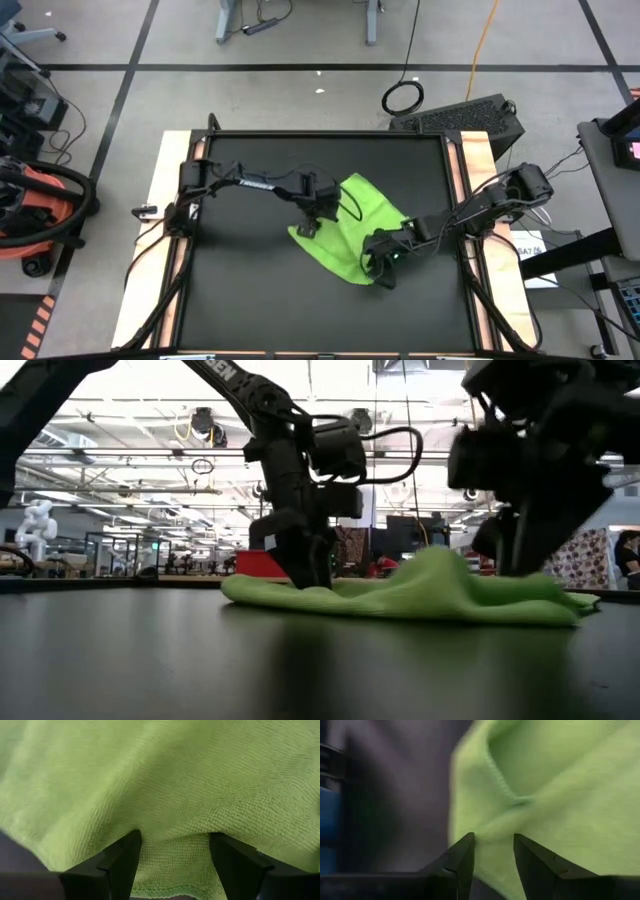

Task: Roll towel
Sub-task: Roll the green towel

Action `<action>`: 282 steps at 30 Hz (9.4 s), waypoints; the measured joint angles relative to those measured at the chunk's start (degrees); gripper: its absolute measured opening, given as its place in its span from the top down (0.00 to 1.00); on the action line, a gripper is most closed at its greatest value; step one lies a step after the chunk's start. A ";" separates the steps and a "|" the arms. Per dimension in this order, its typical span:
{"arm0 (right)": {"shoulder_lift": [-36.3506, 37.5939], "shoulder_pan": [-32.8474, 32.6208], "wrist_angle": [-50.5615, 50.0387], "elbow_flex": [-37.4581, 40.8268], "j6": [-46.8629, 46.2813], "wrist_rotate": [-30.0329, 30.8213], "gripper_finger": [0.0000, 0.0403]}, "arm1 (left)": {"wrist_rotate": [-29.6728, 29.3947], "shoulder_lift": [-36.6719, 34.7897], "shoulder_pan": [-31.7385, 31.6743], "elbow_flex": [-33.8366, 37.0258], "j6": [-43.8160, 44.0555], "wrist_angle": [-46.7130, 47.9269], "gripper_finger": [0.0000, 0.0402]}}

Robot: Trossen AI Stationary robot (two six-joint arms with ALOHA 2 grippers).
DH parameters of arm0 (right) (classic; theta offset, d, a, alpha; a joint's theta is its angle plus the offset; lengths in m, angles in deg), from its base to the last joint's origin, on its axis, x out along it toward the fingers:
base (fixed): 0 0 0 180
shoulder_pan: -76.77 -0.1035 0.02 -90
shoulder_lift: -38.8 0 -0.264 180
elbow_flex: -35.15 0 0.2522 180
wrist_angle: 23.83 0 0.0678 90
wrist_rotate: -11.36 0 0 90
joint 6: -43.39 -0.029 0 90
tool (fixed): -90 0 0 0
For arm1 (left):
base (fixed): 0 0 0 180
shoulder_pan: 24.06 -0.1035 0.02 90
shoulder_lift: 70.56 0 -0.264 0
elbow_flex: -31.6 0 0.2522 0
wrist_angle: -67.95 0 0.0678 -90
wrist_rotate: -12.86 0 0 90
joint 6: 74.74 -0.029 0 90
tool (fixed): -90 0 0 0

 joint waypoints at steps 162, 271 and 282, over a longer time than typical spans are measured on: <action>-13.15 36.08 -33.23 -17.88 71.06 -0.87 0.75 | 0.75 -8.98 22.10 12.31 67.50 0.65 0.53; 0.31 15.91 -16.23 -0.55 27.39 -3.84 0.76 | -2.01 -9.40 8.18 10.18 23.25 7.83 0.41; -0.52 4.87 2.00 -0.31 14.82 -4.33 0.76 | -10.45 -9.40 -0.42 10.16 7.69 1.90 0.41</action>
